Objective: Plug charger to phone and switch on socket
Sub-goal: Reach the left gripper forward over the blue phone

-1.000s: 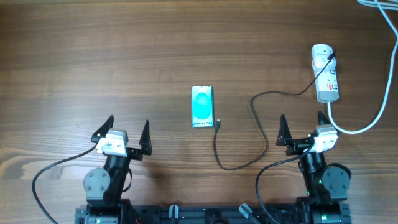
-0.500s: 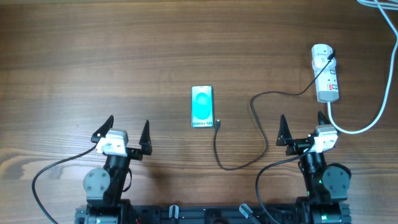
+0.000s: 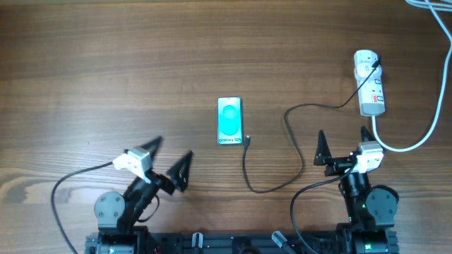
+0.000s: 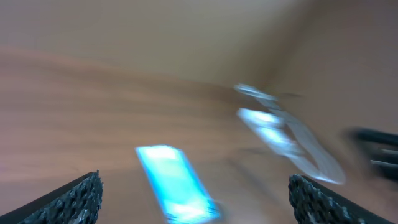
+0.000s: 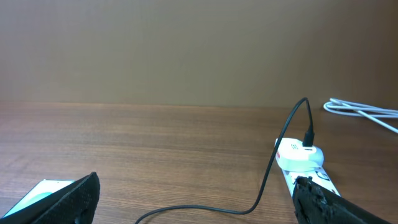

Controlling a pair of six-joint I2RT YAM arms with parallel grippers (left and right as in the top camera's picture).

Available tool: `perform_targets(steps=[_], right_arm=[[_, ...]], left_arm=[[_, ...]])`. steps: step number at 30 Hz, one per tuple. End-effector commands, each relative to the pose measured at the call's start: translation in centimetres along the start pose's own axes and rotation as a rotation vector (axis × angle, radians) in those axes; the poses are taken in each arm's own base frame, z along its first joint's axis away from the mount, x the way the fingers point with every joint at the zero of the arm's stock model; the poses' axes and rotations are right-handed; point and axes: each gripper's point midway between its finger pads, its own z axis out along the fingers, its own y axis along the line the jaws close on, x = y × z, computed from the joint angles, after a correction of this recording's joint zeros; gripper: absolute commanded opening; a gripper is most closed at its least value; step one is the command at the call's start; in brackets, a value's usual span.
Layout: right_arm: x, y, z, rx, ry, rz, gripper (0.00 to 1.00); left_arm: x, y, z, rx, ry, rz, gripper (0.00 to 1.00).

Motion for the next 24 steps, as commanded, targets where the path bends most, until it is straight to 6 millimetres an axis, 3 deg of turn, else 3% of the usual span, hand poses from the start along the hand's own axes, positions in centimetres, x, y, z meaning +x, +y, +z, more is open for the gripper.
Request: perform_targets(steps=[1,4,9,14,17,21,24], right_arm=[[0.1,-0.1,0.0,0.010,0.002,-0.012,1.00],[0.1,-0.1,0.0,0.010,0.002,-0.012,1.00],[0.1,-0.1,0.0,0.010,0.002,-0.012,1.00],[0.1,-0.1,0.0,0.010,0.002,-0.012,1.00],[0.1,-0.1,0.0,0.010,0.002,-0.012,1.00],[0.1,-0.1,0.0,0.010,0.002,-0.012,1.00],[0.1,-0.1,0.0,0.010,0.002,-0.012,1.00]], left_arm=[[1.8,-5.4,-1.0,0.308,0.151,-0.244,1.00],[-0.1,-6.2,-1.1,0.342,0.074,-0.172,1.00],[-6.7,-5.9,-1.7,0.284,-0.204,-0.195,1.00],[-12.4,-8.2,-2.9,0.264,-0.290,-0.090,1.00],[-13.3,-7.7,-1.5,0.149,-0.129,-0.092,1.00],[-12.8,-6.2,1.0,-0.010,0.245,-0.202,1.00],[-13.2,-9.5,2.8,0.197,0.500,-0.315,1.00]])
